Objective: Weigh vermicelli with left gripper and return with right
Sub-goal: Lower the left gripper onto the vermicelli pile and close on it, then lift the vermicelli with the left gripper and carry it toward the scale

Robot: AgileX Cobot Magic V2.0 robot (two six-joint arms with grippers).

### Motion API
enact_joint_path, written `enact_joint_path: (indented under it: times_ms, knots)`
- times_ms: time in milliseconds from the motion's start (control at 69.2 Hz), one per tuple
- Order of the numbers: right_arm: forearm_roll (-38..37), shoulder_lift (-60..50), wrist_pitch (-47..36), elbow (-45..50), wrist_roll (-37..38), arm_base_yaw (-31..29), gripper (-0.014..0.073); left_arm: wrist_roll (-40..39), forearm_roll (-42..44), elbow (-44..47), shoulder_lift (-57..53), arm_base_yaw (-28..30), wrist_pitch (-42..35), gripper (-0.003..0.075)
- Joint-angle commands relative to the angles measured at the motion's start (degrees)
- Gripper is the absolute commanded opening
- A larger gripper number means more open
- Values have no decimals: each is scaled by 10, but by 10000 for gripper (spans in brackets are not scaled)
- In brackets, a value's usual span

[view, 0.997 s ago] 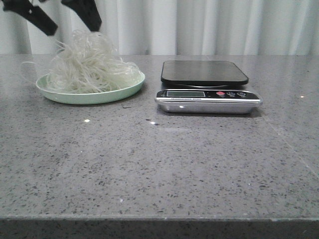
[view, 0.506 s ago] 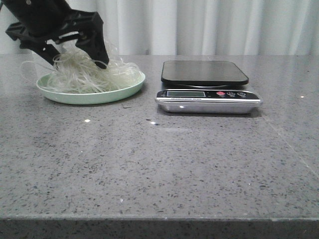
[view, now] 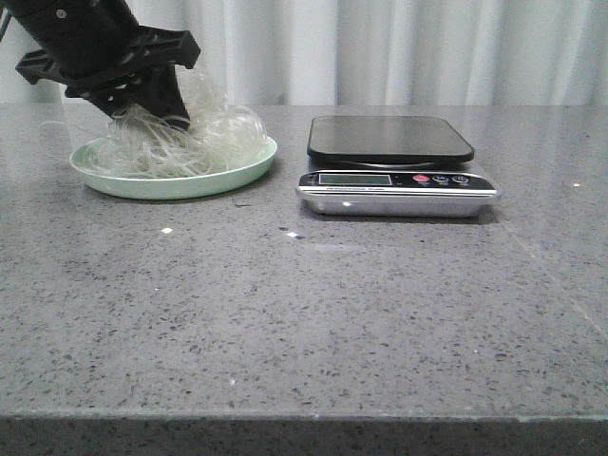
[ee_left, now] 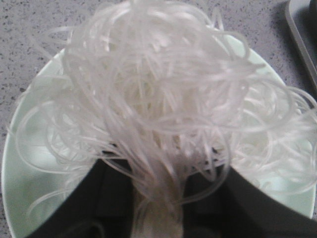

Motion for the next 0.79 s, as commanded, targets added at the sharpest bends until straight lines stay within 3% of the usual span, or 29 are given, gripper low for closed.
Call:
enact_joint_path:
  times_ms: [0,275,535,780]
  knots:
    - [-1,-9,-40,-5,-3,-2,150,0,-8,-14,-23,-4,-3,146]
    - [-1,-9,-41,-5,-3,-2,150,0,3,-18,-70,-4,-7,139]
    - [-1,-9,-41,-5,-3,-2,150,0,3,-81,-119,-11,-3,137]
    - [-1,-9,-41,-5,-3,-2,150,0,5,-181,-120,-92,-24,138]
